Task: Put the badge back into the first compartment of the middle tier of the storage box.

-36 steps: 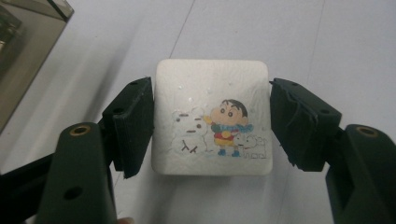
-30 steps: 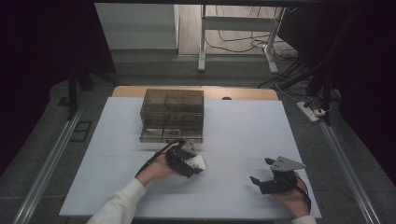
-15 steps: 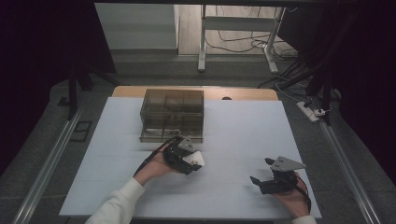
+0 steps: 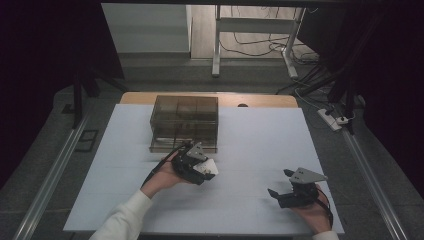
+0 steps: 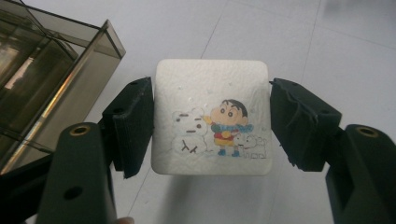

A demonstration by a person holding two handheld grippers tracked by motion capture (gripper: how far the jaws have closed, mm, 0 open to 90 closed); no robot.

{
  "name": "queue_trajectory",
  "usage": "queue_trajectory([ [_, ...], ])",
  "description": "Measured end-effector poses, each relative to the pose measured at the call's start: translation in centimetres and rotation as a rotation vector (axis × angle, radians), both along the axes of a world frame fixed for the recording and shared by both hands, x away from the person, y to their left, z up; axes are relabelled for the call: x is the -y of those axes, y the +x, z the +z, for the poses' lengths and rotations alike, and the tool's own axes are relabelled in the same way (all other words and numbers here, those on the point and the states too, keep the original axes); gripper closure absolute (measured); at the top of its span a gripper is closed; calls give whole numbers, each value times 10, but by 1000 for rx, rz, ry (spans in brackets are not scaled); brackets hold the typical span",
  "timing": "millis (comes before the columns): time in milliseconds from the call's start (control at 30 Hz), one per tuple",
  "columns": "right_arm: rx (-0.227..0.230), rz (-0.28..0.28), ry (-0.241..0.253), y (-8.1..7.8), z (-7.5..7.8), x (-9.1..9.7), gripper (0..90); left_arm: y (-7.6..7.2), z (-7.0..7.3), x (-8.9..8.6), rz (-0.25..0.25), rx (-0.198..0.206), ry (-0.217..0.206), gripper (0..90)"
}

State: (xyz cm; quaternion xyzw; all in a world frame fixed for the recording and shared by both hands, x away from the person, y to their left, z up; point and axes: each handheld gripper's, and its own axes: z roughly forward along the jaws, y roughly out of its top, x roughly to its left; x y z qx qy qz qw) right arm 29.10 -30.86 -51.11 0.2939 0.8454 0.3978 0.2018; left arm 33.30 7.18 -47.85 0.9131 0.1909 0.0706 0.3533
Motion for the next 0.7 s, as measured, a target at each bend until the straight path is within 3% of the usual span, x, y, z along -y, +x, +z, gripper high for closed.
queue_trajectory([
  [700,3,1,7,0,0,1,82,-3,16,-12,23,34,-40,331],
])
